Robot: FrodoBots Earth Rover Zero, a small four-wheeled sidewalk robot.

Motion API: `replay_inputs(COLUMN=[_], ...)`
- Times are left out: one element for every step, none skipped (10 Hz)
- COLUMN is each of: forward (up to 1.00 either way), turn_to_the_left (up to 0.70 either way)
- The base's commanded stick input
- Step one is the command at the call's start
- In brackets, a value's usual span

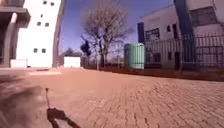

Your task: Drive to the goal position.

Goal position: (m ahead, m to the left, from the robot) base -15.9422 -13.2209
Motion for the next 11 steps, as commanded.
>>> replay_inputs(forward=[1.0,1.0,1.0,1.0,1.0,1.0,1.0,1.0,1.0,1.0,1.0], turn_to_the_left=[-0.27,-0.27,-0.27,-0.27,-0.27,-0.27,-0.27,-0.27,-0.27,-0.27,-0.27])
